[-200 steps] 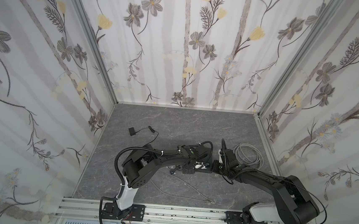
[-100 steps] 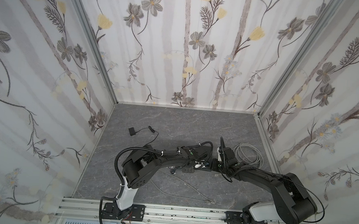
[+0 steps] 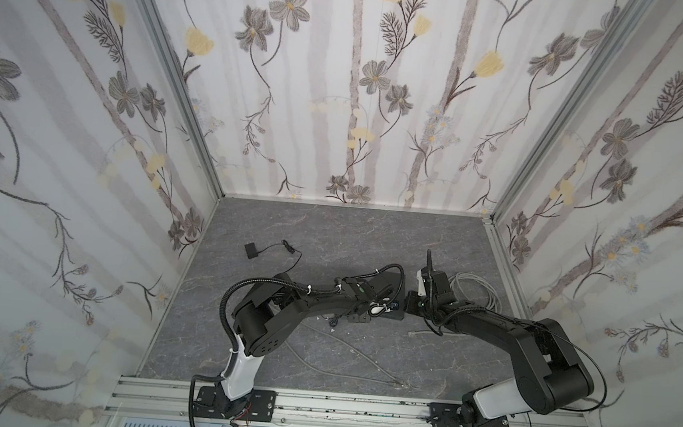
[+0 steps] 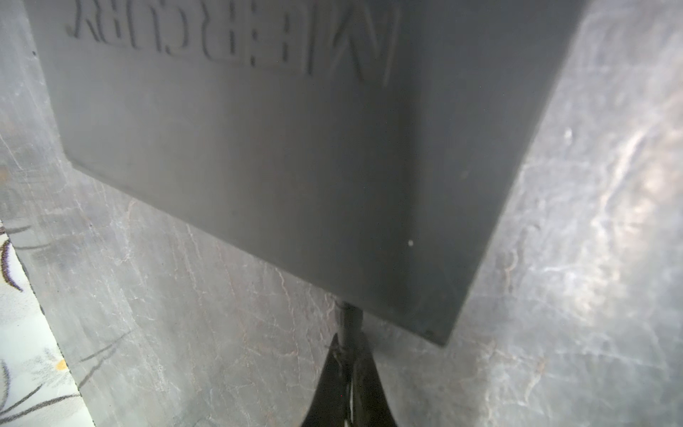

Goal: Insert the plug into the switch port
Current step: 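Push the barrel plug into the box's side port with the left gripper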

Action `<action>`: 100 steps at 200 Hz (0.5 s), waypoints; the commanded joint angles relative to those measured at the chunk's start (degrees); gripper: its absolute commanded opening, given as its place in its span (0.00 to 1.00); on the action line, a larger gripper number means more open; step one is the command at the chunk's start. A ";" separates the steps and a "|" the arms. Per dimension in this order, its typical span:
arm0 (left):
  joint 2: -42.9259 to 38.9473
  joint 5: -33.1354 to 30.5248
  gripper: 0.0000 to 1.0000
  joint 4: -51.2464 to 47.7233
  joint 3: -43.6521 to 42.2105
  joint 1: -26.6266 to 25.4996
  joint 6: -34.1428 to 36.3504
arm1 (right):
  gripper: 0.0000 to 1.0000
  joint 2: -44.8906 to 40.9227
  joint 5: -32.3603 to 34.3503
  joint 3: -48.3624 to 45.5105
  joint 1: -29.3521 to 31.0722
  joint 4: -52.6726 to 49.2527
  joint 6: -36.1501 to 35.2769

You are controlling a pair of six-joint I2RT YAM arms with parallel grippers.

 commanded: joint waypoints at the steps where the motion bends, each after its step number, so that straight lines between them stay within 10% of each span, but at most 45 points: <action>1: 1.61 4.73 0.00 -4.24 -0.88 0.21 1.02 | 0.11 2.72 -1.30 2.21 -0.44 2.67 -1.87; 100: 1.54 5.30 0.00 -3.67 -0.61 0.16 1.28 | 0.08 3.81 -5.80 -0.50 2.62 7.63 0.04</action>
